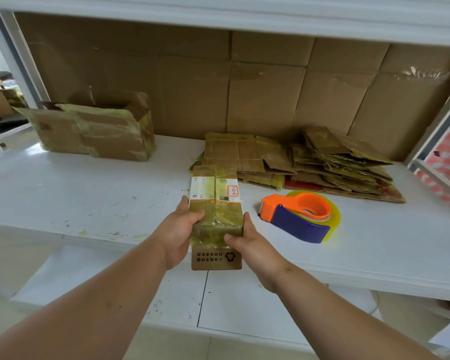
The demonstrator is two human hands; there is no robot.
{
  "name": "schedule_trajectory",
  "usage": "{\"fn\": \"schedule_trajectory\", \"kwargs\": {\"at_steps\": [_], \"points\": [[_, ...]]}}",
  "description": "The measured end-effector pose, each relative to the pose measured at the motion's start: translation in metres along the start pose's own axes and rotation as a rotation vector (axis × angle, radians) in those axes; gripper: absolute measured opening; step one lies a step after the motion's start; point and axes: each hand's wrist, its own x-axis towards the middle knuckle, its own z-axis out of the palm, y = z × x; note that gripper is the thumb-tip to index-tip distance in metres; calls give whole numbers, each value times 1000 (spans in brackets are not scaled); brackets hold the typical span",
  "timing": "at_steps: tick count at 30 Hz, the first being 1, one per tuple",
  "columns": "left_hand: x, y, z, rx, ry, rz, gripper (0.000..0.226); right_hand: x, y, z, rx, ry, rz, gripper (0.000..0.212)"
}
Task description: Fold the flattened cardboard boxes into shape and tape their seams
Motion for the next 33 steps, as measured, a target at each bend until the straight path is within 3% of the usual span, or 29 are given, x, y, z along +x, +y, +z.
{"fn": "schedule_trajectory", "kwargs": {"at_steps": [5, 9, 12, 16, 20, 28, 33], "points": [[-3, 2, 2, 107, 24, 62, 66, -11, -13, -14, -155, -73, 9, 73], [-9, 9, -17, 473, 55, 177, 31, -8, -17, -43, -419, 124, -174, 50], [-11, 13, -34, 695, 129, 281, 32, -7, -17, -45, -676, 128, -295, 49], [-16, 13, -41, 885, 35, 300, 39, -4, -16, -42, -956, 101, -362, 54], [-15, 9, -41, 867, -19, 258, 42, -2, -21, -41, -1044, 135, -407, 52], [-6, 10, -29, 1067, 94, 345, 39, 0, -33, -34, -1146, 119, -406, 44], [-5, 8, -29, 1085, 108, 356, 39, 2, -35, -32, -995, 100, -341, 42]]}}
